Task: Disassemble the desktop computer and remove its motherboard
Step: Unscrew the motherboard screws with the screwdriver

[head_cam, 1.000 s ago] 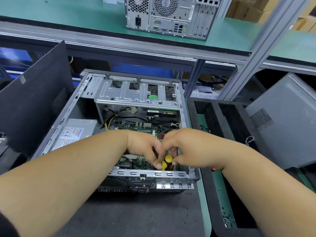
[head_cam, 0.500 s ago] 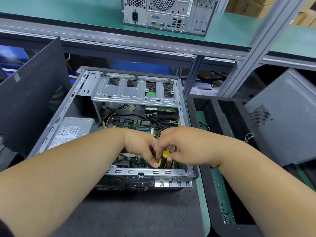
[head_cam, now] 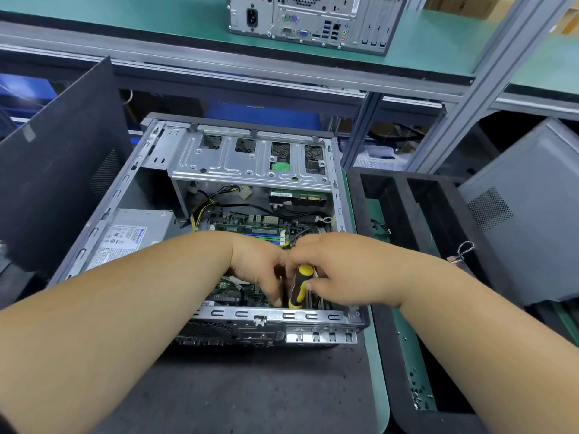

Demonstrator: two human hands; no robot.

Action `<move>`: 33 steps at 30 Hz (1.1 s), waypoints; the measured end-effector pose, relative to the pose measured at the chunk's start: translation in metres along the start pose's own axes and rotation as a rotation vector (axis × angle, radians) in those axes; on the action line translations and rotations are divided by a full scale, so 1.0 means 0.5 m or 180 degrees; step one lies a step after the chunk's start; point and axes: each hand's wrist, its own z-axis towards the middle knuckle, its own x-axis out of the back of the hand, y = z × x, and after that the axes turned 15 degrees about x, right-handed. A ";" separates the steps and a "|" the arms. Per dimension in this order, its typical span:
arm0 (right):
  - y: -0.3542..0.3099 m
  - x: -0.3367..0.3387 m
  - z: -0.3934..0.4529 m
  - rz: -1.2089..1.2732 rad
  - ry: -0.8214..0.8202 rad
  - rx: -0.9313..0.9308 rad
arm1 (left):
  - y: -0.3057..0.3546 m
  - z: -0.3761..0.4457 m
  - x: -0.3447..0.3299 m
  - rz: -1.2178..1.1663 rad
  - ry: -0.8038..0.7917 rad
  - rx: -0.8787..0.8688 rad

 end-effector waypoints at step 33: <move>0.049 -0.024 0.070 -0.0314 -0.0220 0.0555 | -0.002 0.008 -0.014 0.1541 -0.0321 0.1124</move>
